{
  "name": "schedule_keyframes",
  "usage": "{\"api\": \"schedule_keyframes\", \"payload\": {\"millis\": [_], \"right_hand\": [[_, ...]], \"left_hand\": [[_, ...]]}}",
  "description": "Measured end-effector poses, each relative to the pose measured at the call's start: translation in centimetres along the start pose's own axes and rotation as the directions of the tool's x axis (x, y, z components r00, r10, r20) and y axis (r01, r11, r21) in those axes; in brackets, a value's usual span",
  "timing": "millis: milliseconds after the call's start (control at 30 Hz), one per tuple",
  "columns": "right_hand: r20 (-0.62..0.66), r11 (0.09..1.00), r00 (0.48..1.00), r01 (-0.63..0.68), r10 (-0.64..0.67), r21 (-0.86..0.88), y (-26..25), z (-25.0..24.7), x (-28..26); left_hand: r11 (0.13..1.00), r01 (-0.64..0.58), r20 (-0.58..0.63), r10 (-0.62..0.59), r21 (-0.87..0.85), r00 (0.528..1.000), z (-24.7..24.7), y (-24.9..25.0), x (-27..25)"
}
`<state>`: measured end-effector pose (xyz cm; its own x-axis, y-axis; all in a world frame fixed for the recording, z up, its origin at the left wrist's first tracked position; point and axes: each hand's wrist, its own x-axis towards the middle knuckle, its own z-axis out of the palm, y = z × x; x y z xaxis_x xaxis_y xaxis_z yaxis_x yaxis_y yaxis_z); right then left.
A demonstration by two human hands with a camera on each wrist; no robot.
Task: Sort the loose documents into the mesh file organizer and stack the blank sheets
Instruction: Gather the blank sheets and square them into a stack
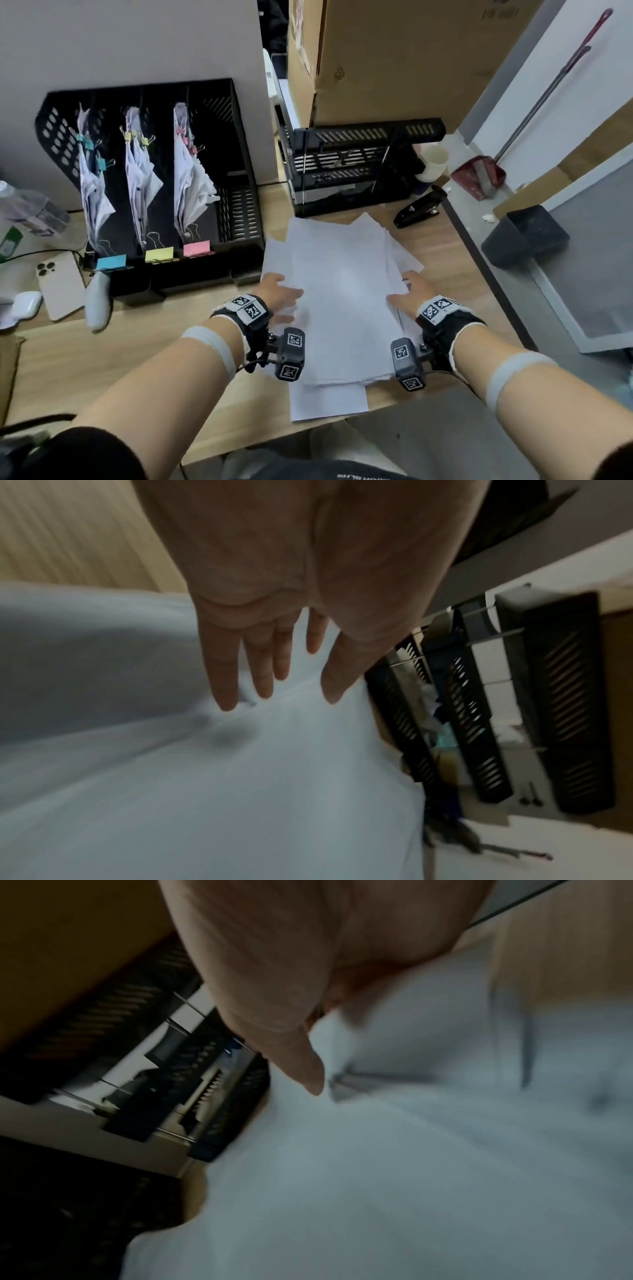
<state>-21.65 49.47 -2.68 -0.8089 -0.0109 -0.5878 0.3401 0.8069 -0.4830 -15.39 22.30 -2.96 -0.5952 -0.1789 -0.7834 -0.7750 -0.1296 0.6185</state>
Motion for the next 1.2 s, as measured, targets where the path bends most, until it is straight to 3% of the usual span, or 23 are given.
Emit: {"api": "schedule_keyframes", "payload": {"millis": [100,200,400,533,633,867,967,1067,1200], "right_hand": [[0.048,0.989,0.992,-0.113,0.118,-0.098,1.9,1.4,0.8],[-0.060,0.980,0.990,-0.136,0.129,-0.145,2.9,2.1,1.1],[0.075,0.989,0.988,-0.130,0.135,-0.070,4.5,2.5,3.1],[0.137,0.992,0.983,-0.123,0.126,-0.029,3.6,1.2,2.3],[0.162,0.995,0.982,-0.095,0.100,-0.040,3.1,0.1,2.2],[0.134,0.993,0.986,-0.095,0.103,-0.069,2.8,-1.0,2.6],[0.161,0.990,0.979,-0.115,0.127,-0.087,3.7,-0.3,3.3],[0.133,0.988,0.979,-0.147,0.152,-0.048,4.0,0.4,3.6],[0.140,0.978,0.968,-0.210,0.208,0.003,3.8,0.6,3.2]], "left_hand": [[0.982,0.088,-0.002,-0.089,0.167,0.996,0.9,-2.5,0.9],[0.958,0.083,-0.022,-0.080,0.275,0.997,1.8,-3.0,1.3],[0.912,0.054,-0.022,-0.049,0.407,0.999,3.1,-3.5,2.4],[0.926,0.005,0.076,-0.036,0.379,0.996,3.5,-3.5,2.2],[0.970,0.019,0.177,-0.064,0.243,0.982,4.1,-3.1,1.6],[0.990,0.078,0.169,-0.097,0.120,0.981,4.4,-3.0,1.4],[0.945,-0.026,0.148,-0.024,0.326,0.989,4.3,-3.1,1.5],[0.830,-0.139,0.086,0.109,0.541,0.990,4.4,-3.3,2.1],[0.851,-0.189,0.050,0.189,0.490,0.981,4.8,-3.4,2.6]]}}
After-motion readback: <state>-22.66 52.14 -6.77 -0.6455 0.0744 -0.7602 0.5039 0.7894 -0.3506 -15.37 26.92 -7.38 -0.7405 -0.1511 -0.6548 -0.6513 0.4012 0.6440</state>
